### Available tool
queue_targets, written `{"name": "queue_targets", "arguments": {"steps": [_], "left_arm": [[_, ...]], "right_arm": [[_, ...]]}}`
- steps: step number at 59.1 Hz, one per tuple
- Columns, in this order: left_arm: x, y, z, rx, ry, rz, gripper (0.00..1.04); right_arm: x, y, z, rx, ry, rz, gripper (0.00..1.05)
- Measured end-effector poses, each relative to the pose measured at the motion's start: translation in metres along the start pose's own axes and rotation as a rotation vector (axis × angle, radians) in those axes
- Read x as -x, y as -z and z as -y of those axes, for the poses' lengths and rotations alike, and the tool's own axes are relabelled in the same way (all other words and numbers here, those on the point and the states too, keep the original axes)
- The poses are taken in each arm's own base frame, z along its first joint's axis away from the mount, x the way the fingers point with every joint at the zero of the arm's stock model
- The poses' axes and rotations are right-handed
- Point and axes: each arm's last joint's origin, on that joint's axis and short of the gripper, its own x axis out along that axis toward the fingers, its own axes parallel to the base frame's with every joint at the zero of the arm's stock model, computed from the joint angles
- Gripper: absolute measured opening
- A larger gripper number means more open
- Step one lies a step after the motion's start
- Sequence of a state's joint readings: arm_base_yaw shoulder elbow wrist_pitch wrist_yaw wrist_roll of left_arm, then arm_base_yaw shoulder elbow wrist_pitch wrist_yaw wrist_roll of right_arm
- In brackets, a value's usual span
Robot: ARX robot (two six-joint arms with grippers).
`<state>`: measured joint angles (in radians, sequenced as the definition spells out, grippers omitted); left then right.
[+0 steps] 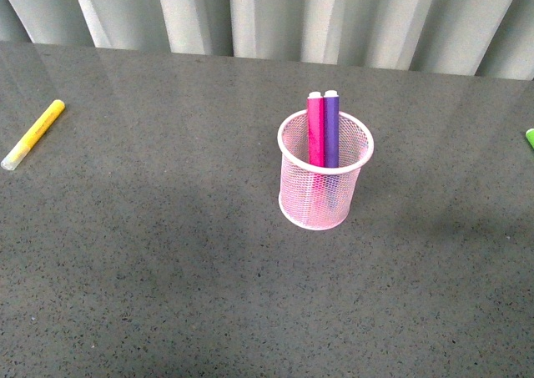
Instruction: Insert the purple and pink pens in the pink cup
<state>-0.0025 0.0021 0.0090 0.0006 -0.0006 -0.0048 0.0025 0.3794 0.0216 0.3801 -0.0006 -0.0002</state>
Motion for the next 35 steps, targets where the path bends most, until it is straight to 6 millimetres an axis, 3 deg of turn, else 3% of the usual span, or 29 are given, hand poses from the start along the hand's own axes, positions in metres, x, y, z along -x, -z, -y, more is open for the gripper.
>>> {"name": "queue_targets", "arguments": {"steps": [35], "left_arm": [[0.000,0.000,0.000,0.000,0.000,0.000,0.98]], "right_arm": [[0.015,0.000,0.000,0.000,0.000,0.002,0.03]]}}
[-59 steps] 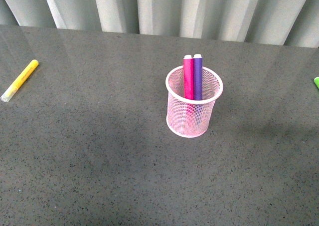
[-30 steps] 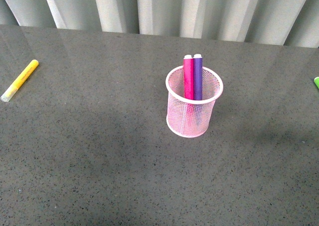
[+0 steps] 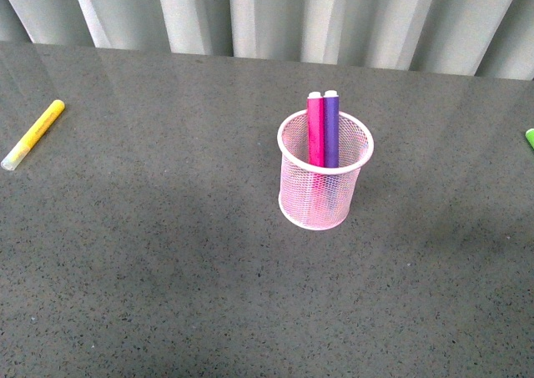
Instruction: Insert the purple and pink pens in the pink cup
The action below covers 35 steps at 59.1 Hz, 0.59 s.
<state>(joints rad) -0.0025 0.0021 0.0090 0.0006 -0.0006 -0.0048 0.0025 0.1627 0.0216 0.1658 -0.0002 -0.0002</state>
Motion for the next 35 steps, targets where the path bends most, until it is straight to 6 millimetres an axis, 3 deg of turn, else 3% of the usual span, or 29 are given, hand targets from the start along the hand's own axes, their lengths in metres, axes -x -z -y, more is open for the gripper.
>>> {"name": "queue_targets", "arguments": {"steps": [8,26,35], "left_arm": [[0.0000,0.0000,0.0000,0.000,0.000,0.000,0.98],[0.0000,0.0000,0.0000,0.000,0.000,0.000,0.98],[0.0000,0.0000,0.0000,0.000,0.000,0.000,0.98]], "right_arm": [[0.0101,0.0029,0.0000,0.000,0.001,-0.010,0.03],[0.0106,0.0026,0.0000,0.000,0.001,-0.006,0.03],[0.0106,0.0027,0.0000,0.000,0.002,-0.007,0.26]]}}
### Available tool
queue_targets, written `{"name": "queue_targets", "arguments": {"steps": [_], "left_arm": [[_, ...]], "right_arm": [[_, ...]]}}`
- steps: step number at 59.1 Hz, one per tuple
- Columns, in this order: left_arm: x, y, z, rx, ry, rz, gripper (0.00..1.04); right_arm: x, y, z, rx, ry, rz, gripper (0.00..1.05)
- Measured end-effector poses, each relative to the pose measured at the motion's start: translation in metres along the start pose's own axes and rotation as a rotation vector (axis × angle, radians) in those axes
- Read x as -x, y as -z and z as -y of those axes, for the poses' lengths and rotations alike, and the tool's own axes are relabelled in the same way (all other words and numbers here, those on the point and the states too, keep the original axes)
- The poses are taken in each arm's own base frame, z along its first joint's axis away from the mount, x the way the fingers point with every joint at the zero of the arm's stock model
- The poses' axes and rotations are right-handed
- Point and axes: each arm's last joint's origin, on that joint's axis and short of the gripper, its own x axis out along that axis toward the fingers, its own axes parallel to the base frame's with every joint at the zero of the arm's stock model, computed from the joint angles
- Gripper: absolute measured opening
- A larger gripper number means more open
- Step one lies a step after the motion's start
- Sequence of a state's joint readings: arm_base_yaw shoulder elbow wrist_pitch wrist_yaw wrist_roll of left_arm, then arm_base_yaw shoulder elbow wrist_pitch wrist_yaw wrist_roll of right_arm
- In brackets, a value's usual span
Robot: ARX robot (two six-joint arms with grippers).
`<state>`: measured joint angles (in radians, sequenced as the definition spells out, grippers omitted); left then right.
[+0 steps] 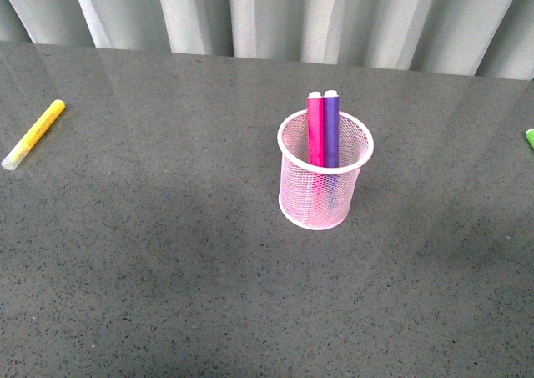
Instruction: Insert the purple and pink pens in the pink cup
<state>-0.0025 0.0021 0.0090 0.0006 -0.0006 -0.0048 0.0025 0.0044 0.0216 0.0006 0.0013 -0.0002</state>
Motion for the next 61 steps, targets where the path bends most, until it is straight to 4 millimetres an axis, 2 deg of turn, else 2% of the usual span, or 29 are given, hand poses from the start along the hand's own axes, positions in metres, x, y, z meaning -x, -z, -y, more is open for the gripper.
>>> {"name": "queue_targets", "arguments": {"steps": [4,14,22,61], "left_arm": [[0.0000,0.0000,0.0000,0.000,0.000,0.000,0.98],[0.0000,0.0000,0.0000,0.000,0.000,0.000,0.98],[0.0000,0.0000,0.0000,0.000,0.000,0.000,0.98],[0.0000,0.0000,0.0000,0.000,0.000,0.000,0.98]], "right_arm": [[0.0000,0.0000,0.0000,0.000,0.000,0.000,0.37],[0.0000,-0.0001,0.0000,0.000,0.000,0.000,0.76],[0.0000,-0.0001,0.0000,-0.001,0.000,0.000,0.99],[0.0000,0.0000,0.0000,-0.001,0.000,0.000,0.98]]}}
